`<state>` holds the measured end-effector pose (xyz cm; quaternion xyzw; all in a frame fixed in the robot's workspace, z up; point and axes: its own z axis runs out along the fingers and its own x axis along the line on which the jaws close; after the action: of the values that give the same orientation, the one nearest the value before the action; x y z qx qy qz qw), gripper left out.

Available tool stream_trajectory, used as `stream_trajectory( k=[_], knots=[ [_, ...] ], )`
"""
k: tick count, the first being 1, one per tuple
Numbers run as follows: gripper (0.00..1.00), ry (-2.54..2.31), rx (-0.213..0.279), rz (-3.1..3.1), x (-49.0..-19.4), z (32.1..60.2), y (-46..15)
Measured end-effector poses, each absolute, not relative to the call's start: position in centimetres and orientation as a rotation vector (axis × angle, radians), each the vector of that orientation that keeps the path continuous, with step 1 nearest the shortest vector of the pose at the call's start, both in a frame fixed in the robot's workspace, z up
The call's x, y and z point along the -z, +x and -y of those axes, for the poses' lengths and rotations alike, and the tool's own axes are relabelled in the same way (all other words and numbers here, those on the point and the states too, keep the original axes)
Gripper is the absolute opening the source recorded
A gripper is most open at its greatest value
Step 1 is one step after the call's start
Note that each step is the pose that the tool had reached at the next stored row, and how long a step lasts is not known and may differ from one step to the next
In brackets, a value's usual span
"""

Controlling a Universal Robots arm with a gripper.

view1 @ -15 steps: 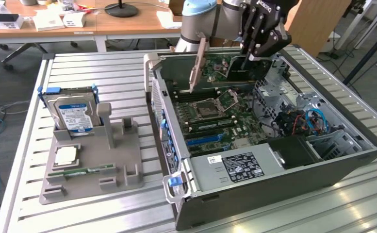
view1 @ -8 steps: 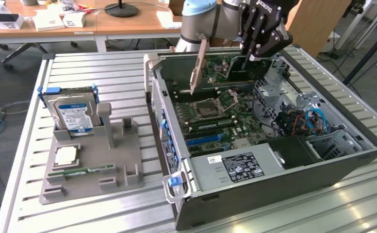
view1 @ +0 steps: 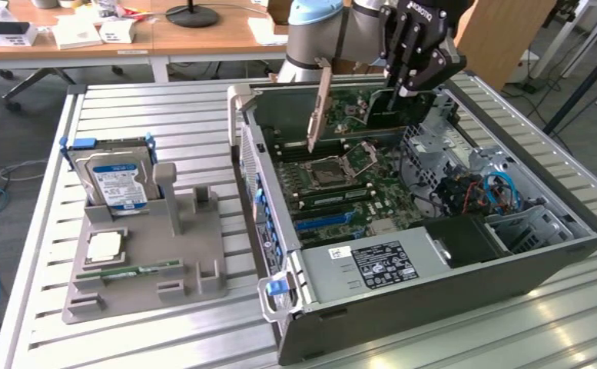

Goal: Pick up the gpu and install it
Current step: 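Insert the gpu into the slot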

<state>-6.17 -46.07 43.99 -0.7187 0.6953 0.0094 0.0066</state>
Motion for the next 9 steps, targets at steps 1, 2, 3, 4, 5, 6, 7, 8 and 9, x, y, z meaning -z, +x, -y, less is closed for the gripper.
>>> stream_trajectory(
  k=[1,2,3,4,5,6,7,8,9],
  knots=[
    [0.26,-2.248,-0.029,-2.175,-43.98,46.07,-6.16],
    [0.26,-2.248,-0.029,-2.175,-43.98,46.08,-6.17],
    [0.26,-2.248,-0.029,-2.175,-43.95,46.07,-6.16],
    [0.26,-2.245,-0.029,-2.178,-43.92,46.07,-6.17],
    [0.26,-2.238,-0.029,-2.185,-43.9,46.06,-6.17],
    [0.26,-2.227,-0.029,-2.197,-43.87,46.06,-6.17],
    [0.26,-2.215,-0.029,-2.208,-43.85,46.05,-6.17],
    [0.26,-2.209,-0.028,-2.215,-43.85,46.03,-6.17],
    [0.26,-2.208,-0.028,-2.215,-43.85,46.03,-6.17]
  ],
)
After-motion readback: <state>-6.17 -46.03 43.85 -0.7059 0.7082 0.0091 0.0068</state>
